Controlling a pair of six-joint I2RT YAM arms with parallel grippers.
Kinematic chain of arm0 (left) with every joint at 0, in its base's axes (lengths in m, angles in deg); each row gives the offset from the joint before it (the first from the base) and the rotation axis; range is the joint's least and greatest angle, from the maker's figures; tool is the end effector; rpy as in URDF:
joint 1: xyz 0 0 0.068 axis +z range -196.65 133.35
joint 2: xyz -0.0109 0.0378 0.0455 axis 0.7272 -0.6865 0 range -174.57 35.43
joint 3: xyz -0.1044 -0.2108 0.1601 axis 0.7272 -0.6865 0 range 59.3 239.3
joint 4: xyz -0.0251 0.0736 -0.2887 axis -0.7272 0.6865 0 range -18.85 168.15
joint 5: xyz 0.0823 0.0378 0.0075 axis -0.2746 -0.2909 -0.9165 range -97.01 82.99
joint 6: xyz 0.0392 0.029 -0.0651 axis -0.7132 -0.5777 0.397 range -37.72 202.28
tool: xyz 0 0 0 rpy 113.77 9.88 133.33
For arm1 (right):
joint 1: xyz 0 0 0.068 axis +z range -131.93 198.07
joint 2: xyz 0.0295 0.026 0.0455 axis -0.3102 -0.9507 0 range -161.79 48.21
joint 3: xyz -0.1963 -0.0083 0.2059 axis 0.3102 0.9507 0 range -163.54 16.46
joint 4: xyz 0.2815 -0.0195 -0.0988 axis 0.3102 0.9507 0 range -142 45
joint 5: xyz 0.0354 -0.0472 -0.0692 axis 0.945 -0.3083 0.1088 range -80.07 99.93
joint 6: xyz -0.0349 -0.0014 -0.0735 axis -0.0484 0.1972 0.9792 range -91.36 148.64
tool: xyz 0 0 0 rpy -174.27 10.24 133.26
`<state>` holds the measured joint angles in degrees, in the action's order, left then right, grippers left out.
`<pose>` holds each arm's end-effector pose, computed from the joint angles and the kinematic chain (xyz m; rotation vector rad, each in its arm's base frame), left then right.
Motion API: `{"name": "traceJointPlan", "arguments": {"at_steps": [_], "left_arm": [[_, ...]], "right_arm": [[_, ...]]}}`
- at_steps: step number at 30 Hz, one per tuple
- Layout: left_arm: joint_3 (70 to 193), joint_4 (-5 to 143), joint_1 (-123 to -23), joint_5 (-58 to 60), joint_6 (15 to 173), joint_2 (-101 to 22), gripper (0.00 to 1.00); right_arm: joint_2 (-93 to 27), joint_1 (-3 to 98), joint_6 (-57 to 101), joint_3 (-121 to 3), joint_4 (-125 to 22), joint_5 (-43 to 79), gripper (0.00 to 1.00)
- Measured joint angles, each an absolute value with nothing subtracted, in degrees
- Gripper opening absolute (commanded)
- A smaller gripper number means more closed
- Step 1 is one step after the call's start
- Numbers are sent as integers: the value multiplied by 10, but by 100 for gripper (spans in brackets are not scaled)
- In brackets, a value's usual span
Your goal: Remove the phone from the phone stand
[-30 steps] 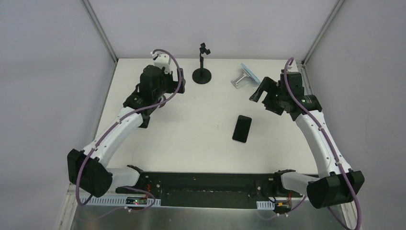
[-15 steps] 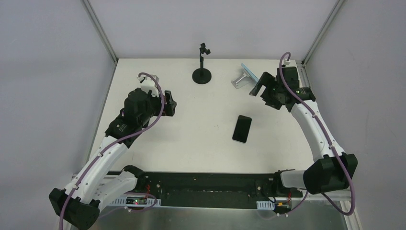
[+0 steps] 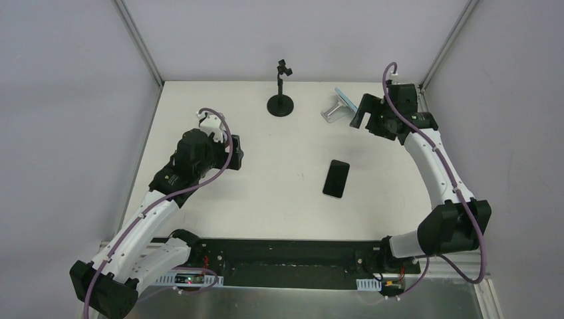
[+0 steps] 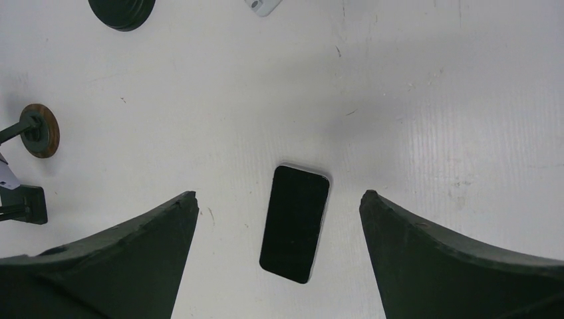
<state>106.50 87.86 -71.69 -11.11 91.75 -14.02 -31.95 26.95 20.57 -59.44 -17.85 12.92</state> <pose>0.2412 -0.1072 0.3252 0.2109 1.9037 -0.3401 0.3693 0.0614 0.3344 -0.0442 2.2487 0.2183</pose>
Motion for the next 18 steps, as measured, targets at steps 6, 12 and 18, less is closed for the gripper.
{"name": "traceJointPlan", "arguments": {"at_steps": [6,12,18], "left_arm": [[1060,878,-717,-111,915,-143,94],[1044,879,-717,-118,913,-148,95],[1043,879,-717,-125,901,-155,95]], "right_arm": [[-393,213,273,-686,-148,200,96],[-483,120,292,-773,-128,303,97],[-619,42,273,-884,-138,431,97]]}}
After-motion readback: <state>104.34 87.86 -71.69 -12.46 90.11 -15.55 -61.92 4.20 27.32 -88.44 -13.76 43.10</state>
